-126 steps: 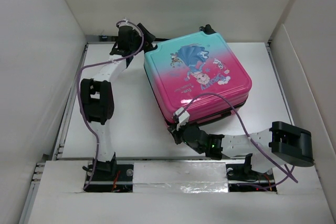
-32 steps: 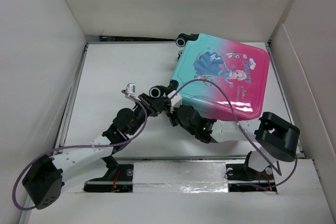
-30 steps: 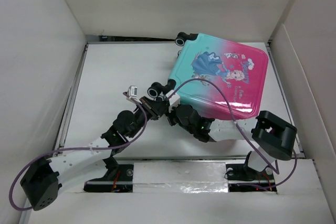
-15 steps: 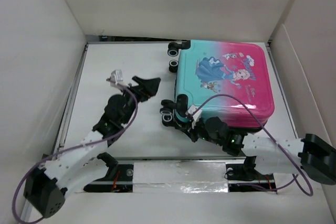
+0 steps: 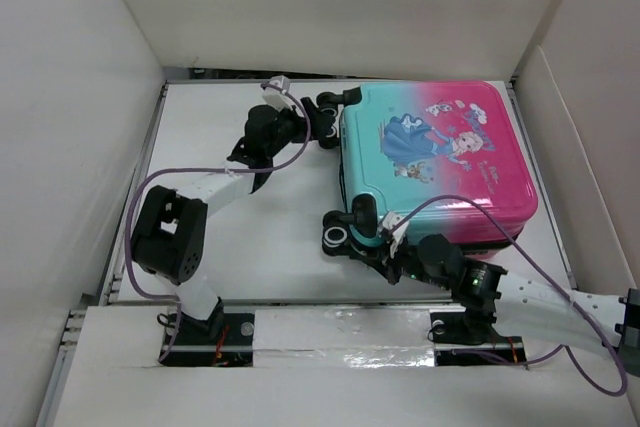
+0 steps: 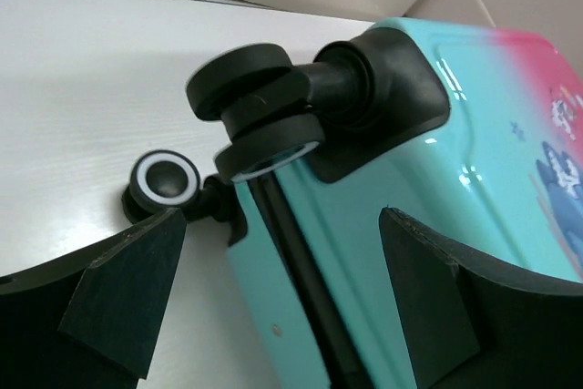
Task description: Pack the luggage
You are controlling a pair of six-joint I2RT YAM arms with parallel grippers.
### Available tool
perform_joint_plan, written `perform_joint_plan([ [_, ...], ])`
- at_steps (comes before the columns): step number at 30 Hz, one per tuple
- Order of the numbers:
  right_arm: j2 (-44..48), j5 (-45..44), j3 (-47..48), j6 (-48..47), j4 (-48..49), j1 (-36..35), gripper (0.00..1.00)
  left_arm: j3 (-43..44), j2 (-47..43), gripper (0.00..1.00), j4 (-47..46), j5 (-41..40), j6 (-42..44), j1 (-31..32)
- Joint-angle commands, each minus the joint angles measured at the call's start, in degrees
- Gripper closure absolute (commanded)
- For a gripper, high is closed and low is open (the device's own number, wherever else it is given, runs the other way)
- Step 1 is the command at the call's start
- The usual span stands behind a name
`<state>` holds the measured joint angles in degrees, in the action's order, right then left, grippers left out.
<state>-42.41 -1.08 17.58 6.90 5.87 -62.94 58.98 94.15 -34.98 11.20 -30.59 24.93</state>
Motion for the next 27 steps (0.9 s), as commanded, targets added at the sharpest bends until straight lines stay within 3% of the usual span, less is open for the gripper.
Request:
perform_joint_plan([
  [1, 4.2, 2.9, 0.9, 2.8, 4.8, 0.4, 1.00, 2.5, 0.3, 0.13, -10.0, 9.3, 8.1, -3.3],
  [4, 5.2, 3.1, 0.8, 2.7, 3.5, 1.0, 1.00, 8.1, 5.4, 0.13, -5.0, 13.8, 10.4, -4.1],
  [11, 5.1, 3.8, 0.9, 2.7, 3.4, 2.1, 1.00, 12.7, 11.7, 0.14, -5.0, 17.5, 12.2, -4.1],
  [13, 4.8, 3.6, 1.0, 2.7, 3.5, 2.1, 1.00, 16.5, 13.2, 0.16, -1.3, 18.2, 12.4, -4.6],
  [19, 4.2, 3.9, 0.8, 2.9, 4.1, 2.1, 1.00, 19.6, 15.6, 0.21, -1.7, 19.5, 11.6, -4.6],
  [22, 3.9, 4.2, 0.4, 3.2, 4.5, 2.1, 1.00, 22.5, 17.6, 0.26, -0.5, 20.4, 12.1, -4.6],
  [27, 3.8, 4.2, 0.0, 3.6, 4.8, 2.1, 1.00, 26.0, 20.7, 0.53, -0.6, 23.2, 13.2, -4.6],
])
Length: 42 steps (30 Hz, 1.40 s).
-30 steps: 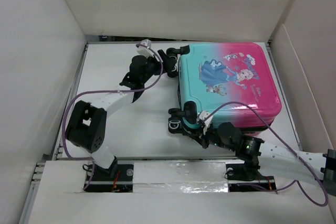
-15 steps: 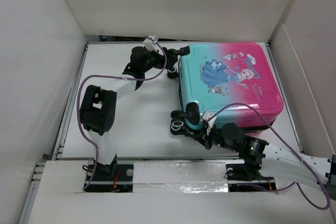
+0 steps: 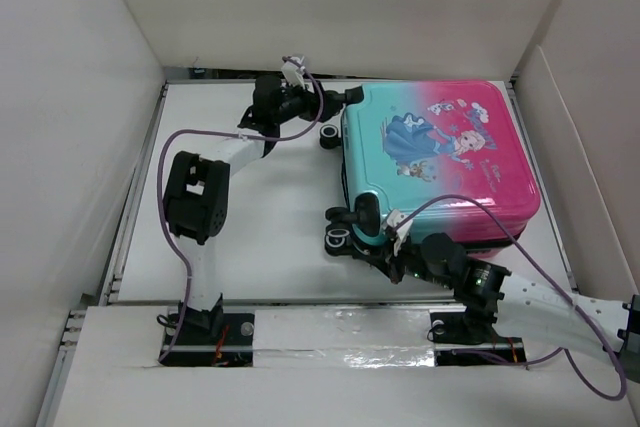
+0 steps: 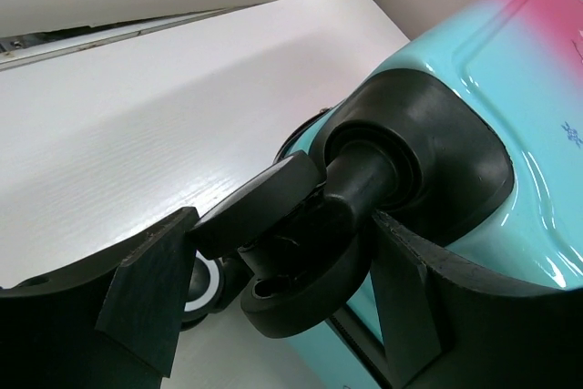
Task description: Pack the luggage
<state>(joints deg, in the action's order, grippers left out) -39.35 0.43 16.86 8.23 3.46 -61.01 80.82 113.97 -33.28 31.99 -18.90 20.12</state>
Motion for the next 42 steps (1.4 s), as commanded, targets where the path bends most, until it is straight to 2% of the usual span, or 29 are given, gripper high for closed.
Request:
perform_joint_plan([
  [1, 0.8, 2.6, 0.7, 2.3, 7.2, 0.2, 1.00, 4.4, 1.2, 0.59, -2.6, 2.9, 1.6, 0.2],
  [2, 0.9, 2.5, 0.6, 2.2, 7.2, 0.2, 1.00, 4.8, 1.9, 0.72, -2.6, 3.3, 1.5, 0.2],
  [3, 1.1, 2.3, 0.6, 2.3, 7.1, 0.2, 1.00, 5.3, 2.1, 0.78, -2.8, 3.8, 1.3, 0.2],
  [4, 1.4, 2.0, 0.7, 2.3, 6.9, 0.2, 1.00, 5.5, 2.5, 0.91, -2.8, 3.9, 1.3, 0.2],
  [6, 2.0, 1.6, 0.7, 2.3, 6.5, 0.2, 1.00, 5.3, 2.2, 1.00, -2.9, 1.0, 1.4, 0.2],
  [11, 4.2, -2.8, 1.0, 2.6, 3.4, 0.8, 1.00, -1.0, -3.4, 1.00, -4.5, -9.6, 3.8, -0.5],
  [13, 4.6, -3.2, 1.2, 2.0, 3.1, 3.3, 1.00, -10.2, -7.3, 1.00, -7.7, -14.6, 2.9, -2.3],
  [14, 4.5, -2.7, 1.3, 2.0, 3.2, 3.4, 1.00, -10.2, -8.7, 1.00, -9.5, -14.6, 1.7, -3.1],
  [15, 4.4, -2.5, 1.6, 1.4, 3.4, 4.4, 1.00, -16.4, -10.2, 1.00, -12.0, -14.7, 0.2, -3.9],
  [19, 2.1, 0.2, 5.4, -1.3, 4.4, 13.4, 1.00, -32.0, -18.3, 1.00, -24.5, -17.3, -6.7, -5.3],
  [24, -3.7, 7.4, 12.0, -3.7, 6.6, 25.0, 1.00, -47.5, -28.7, 1.00, -29.6, -21.2, -10.6, -5.3],
  [26, -5.9, 10.4, 14.3, -4.2, 5.5, 29.4, 1.00, -50.6, -32.5, 1.00, -30.1, -21.6, -10.7, -5.3],
  [29, -6.6, 14.0, 16.4, -5.5, 3.0, 32.3, 1.00, -54.1, -35.7, 1.00, -29.8, -17.6, -10.8, -3.3],
  [30, -5.8, 14.6, 15.1, -4.8, 2.8, 32.8, 1.00, -54.2, -36.1, 1.00, -30.2, -11.8, -10.9, -2.5],
  [33, -0.6, 14.0, 11.8, -3.1, 0.2, 32.8, 1.00, -53.5, -37.1, 1.00, -32.8, -2.8, -12.9, 0.8],
  [34, 1.1, 9.3, 9.6, -2.7, -3.2, 33.3, 1.00, -53.2, -37.3, 0.94, -33.5, -0.9, -13.4, 2.4],
  [35, 4.9, 6.8, 8.5, -2.0, -5.5, 33.3, 1.00, -52.7, -37.6, 0.67, -33.4, 1.0, -13.3, 3.1],
  [37, 9.4, 2.8, 6.4, 1.0, -10.2, 34.5, 1.00, -51.5, -37.8, 0.42, -32.8, 3.3, -12.8, 4.4],
  [38, 13.5, 2.7, 5.8, 2.3, -10.2, 35.1, 1.00, -51.3, -38.2, 0.26, -32.4, 2.5, -12.0, 4.9],
  [41, 18.6, 0.2, 3.6, 5.9, -13.5, 35.1, 1.00, -48.1, -35.9, 0.07, -30.5, -5.7, -9.5, 5.5],
  [42, 19.4, -0.1, 3.4, 6.4, -14.2, 35.1, 1.00, -43.2, -34.1, 0.02, -29.0, -7.4, -7.6, 5.5],
])
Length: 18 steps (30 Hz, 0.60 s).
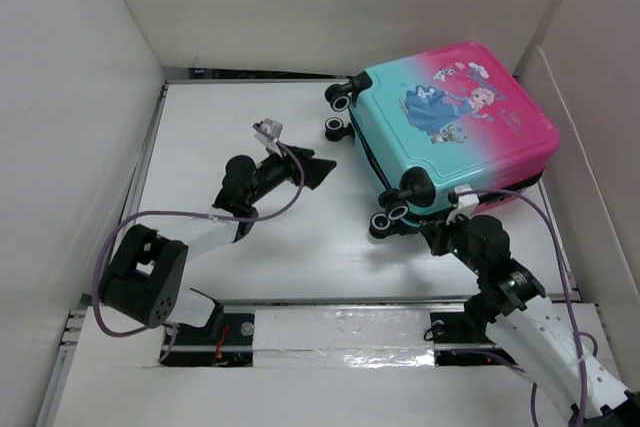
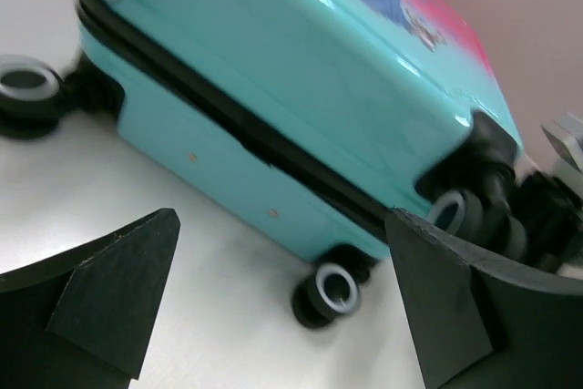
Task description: Pack the luggage
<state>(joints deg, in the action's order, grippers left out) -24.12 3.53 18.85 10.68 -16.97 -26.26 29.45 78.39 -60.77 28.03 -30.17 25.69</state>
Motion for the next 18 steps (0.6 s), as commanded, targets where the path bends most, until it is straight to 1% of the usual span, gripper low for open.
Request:
perform_joint_plan([
  [1, 4.8, -3.3, 1.4, 4.2, 4.6, 0.3, 1.00, 11.4, 3.2, 0.01, 1.2, -4.6, 6.2, -0.1],
  [2, 5.5, -4.1, 1.6, 4.1, 3.8, 0.3, 1.00, 15.1, 7.2, 0.01, 8.1, -5.3, 8.6, -0.1],
  [3, 6.6, -4.8, 1.9, 3.9, 3.0, 0.9, 1.00, 20.9, 9.1, 0.01, 10.0, -5.0, 13.3, -0.1],
  [4, 6.9, -4.4, 2.1, 3.8, 2.5, 0.9, 1.00, 23.4, 11.0, 0.01, 11.1, -4.9, 15.3, -0.1],
  [5, 7.1, -4.0, 2.1, 3.7, 2.5, 0.9, 1.00, 26.1, 14.3, 0.01, 14.1, -4.7, 17.1, -0.1],
  [6, 7.1, -4.0, 2.2, 3.6, 2.6, 0.9, 1.00, 31.2, 16.0, 0.01, 15.7, -5.3, 20.4, -0.9],
  [8, 6.3, -2.1, 2.0, 3.2, 3.2, 0.9, 1.00, 36.2, 20.7, 0.01, 20.1, -5.7, 22.2, -2.3],
  [9, 5.9, -1.5, 2.2, 3.0, 3.3, 0.9, 1.00, 40.6, 22.1, 0.01, 21.2, -4.0, 22.7, -3.1],
  [10, 5.3, -0.5, 2.4, 2.9, 3.0, 0.9, 1.00, 42.5, 23.5, 0.01, 22.7, -3.6, 24.2, -4.4],
  [12, 5.2, 0.5, 2.3, 2.3, 3.3, 1.4, 1.00, 47.9, 26.5, 0.01, 27.5, -2.5, 26.9, -4.9],
  [13, 5.2, 1.5, 2.0, 2.1, 4.1, 1.4, 1.00, 49.9, 27.4, 0.01, 32.2, -2.1, 29.9, -5.0],
  [14, 5.3, 2.0, 1.8, 1.9, 4.5, 1.4, 1.00, 52.0, 29.3, 0.01, 34.6, -1.4, 32.4, -5.0],
  [15, 5.3, 2.3, 1.7, 1.5, 4.8, 1.4, 1.00, 55.9, 30.3, 0.01, 37.3, 0.3, 34.2, -5.0],
  [18, 4.9, 3.1, 1.6, 1.1, 5.4, 1.4, 1.00, 61.0, 33.8, 0.01, 45.5, 1.8, 39.8, -5.0],
])
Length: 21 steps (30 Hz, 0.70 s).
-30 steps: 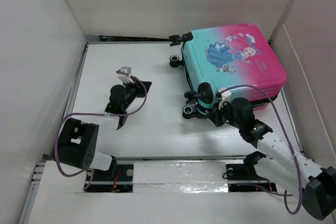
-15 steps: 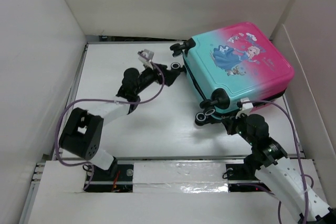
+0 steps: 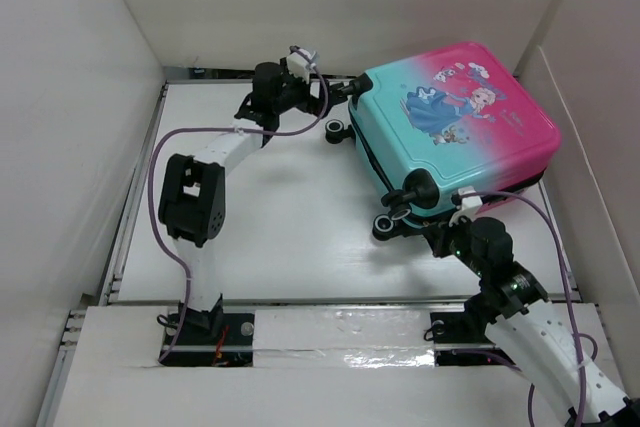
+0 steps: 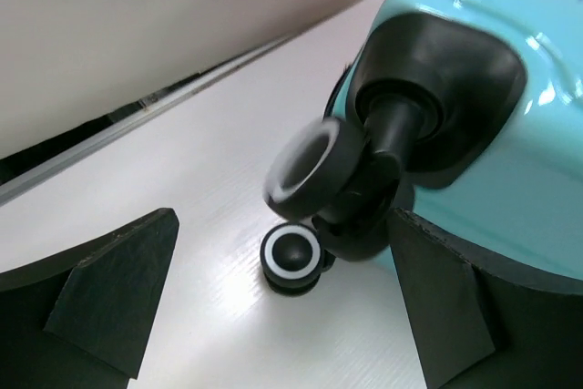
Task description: Pack the luggage
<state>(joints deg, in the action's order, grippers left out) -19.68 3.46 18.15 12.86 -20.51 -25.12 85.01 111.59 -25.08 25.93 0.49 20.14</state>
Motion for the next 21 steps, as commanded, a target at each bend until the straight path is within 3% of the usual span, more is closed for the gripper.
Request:
perform_joint_plan([
  [1, 0.3, 3.7, 2.3, -1.2, 9.2, 0.3, 1.00, 9.0, 1.7, 0.01, 11.6, 4.5, 10.3, 0.6],
  [7, -1.3, 4.9, 2.3, -1.7, 10.1, 0.3, 1.00, 20.9, 8.8, 0.01, 21.9, 8.9, 15.1, 0.6],
  [14, -1.9, 5.5, 2.3, -2.1, 10.3, 0.3, 1.00, 24.1, 11.5, 0.03, 27.2, 10.7, 18.4, 2.2],
  [21, -2.3, 6.9, 2.2, -2.8, 11.0, 0.3, 1.00, 25.7, 12.6, 0.04, 27.5, 4.0, 21.7, 3.5],
])
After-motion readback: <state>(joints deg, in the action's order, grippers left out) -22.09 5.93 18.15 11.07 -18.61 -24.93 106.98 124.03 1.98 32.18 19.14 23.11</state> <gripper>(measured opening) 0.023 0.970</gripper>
